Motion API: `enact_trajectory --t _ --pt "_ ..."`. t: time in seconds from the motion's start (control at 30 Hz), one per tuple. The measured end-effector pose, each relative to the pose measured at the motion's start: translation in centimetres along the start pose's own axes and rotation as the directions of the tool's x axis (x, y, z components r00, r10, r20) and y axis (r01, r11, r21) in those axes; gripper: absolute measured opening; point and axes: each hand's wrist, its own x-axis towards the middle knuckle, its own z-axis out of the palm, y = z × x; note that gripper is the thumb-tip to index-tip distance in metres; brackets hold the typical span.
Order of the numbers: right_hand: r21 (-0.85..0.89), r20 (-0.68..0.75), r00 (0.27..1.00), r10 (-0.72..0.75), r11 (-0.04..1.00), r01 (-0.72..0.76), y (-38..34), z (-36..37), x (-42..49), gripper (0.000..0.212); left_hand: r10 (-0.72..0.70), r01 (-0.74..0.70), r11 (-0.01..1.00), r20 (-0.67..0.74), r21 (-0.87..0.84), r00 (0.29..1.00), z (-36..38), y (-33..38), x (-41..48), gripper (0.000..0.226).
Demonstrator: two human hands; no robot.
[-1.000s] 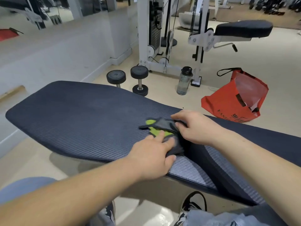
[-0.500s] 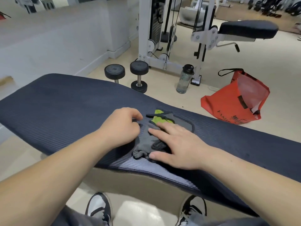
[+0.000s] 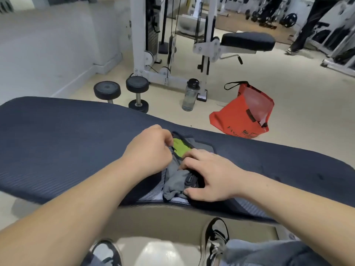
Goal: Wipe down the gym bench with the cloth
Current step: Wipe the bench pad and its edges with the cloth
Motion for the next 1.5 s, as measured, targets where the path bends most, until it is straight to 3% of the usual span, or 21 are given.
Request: enact_trajectory --t 0.1,0.17,0.27,0.33,0.43,0.53,0.6,0.7,0.77,0.97,1.07,1.13,1.27,1.43,1.5 --pt "0.015 -0.052 0.976 0.21 0.978 -0.21 1.4 -0.3 -2.1 0.067 0.066 -0.066 0.998 0.104 -0.009 0.992 0.7 2.8 -0.2 0.035" --pt "0.039 0.01 0.938 0.346 0.937 -0.346 1.9 -0.9 -4.0 0.073 0.116 -0.119 0.993 0.189 0.003 0.975 1.7 4.9 -0.5 0.033" --pt "0.153 0.095 0.93 0.356 0.918 -0.367 2.5 -2.2 -6.8 0.076 0.194 -0.211 0.977 0.288 0.027 0.938 3.8 7.9 -1.2 0.037" --pt "0.261 0.02 0.911 0.411 0.878 -0.402 3.8 -3.0 -8.0 0.065 0.215 -0.256 0.963 0.343 0.081 0.914 5.6 9.0 -1.7 0.058" --pt "0.382 -0.103 0.817 0.567 0.781 -0.493 6.7 -3.7 -9.0 0.043 0.152 -0.269 0.917 0.365 0.296 0.919 8.4 9.7 -1.8 0.079" --pt "0.47 -0.204 0.703 0.682 0.698 -0.54 9.9 -2.9 -9.4 0.034 0.134 -0.265 0.858 0.307 0.439 0.942 9.8 10.2 -0.9 0.075" --pt "0.467 -0.232 0.672 0.703 0.686 -0.557 12.2 -2.1 -9.9 0.034 0.153 -0.303 0.845 0.343 0.441 0.927 10.2 10.1 0.4 0.066" --pt "0.381 -0.201 0.704 0.681 0.717 -0.584 15.4 -1.6 -10.9 0.036 0.289 -0.454 0.809 0.421 0.373 0.86 10.8 9.8 2.4 0.057" --pt "0.316 -0.178 0.725 0.665 0.737 -0.598 17.2 -1.3 -11.6 0.036 0.347 -0.477 0.809 0.376 0.343 0.859 11.7 10.0 3.6 0.051" --pt "0.259 -0.048 0.779 0.625 0.761 -0.595 20.4 -1.2 -12.4 0.034 0.187 -0.231 0.882 0.143 0.411 0.972 15.4 13.4 7.1 0.046" --pt "0.266 -0.011 0.79 0.613 0.763 -0.589 20.6 -1.4 -12.5 0.038 0.148 -0.185 0.878 0.117 0.441 0.982 16.9 15.6 7.3 0.046" --pt "0.295 -0.041 0.779 0.625 0.753 -0.589 20.6 -1.6 -12.9 0.04 0.215 -0.277 0.858 0.188 0.431 0.958 17.7 17.1 6.0 0.049" --pt "0.361 -0.158 0.76 0.631 0.753 -0.55 20.6 -1.8 -14.2 0.038 0.408 -0.519 0.775 0.342 0.36 0.847 18.3 17.8 3.0 0.056" --pt "0.449 -0.141 0.757 0.638 0.723 -0.525 20.1 -2.5 -15.4 0.05 0.233 -0.271 0.882 0.144 0.385 0.962 18.7 17.6 6.0 0.055" --pt "0.466 -0.113 0.758 0.642 0.708 -0.53 19.8 -2.9 -15.3 0.053 0.204 -0.247 0.892 0.152 0.378 0.967 19.2 18.3 5.0 0.058"
